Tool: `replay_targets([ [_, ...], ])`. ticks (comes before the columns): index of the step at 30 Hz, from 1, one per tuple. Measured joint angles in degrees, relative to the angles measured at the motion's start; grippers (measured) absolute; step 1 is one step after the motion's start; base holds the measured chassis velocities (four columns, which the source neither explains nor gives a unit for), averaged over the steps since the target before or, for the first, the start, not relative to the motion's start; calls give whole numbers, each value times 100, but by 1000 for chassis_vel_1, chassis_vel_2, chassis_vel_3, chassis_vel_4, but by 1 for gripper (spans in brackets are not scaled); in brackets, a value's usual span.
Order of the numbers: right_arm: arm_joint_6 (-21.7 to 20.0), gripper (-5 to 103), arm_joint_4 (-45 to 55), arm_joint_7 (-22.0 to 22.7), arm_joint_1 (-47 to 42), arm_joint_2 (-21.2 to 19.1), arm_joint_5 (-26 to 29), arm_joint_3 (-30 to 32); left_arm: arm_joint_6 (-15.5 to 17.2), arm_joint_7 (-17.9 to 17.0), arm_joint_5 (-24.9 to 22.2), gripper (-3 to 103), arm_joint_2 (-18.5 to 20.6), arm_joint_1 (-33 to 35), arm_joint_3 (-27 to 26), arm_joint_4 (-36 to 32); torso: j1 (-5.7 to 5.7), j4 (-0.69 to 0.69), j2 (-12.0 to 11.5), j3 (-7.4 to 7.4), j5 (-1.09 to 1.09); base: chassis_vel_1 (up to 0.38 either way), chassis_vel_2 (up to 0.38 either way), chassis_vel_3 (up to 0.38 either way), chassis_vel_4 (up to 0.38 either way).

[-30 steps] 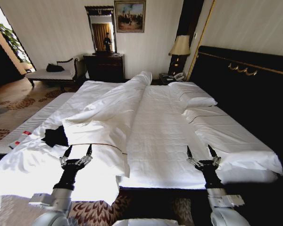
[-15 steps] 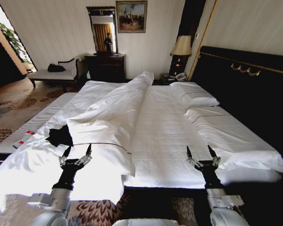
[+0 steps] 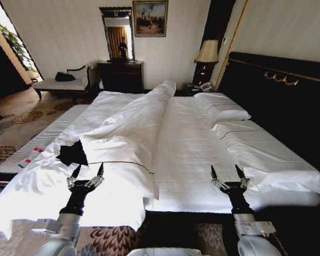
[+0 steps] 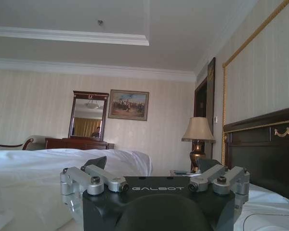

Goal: Fold the clothes on the bed.

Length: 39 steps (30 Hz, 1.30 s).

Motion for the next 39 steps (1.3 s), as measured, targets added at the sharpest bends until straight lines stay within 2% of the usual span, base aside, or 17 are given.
replay_targets([
  [16, 24, 100, -45, 20, 19, 24, -5, -21, -11, -6, 7, 100, -8, -21, 15, 51, 0, -1, 1, 0, -3, 125, 125, -129, -132],
  [39, 71, 100, -55, -3, 24, 31, -32, -12, -18, -4, 21, 100, -43, -1, 4, 3, 0, -1, 0, 0, 0, 0, 0, 0, 0],
])
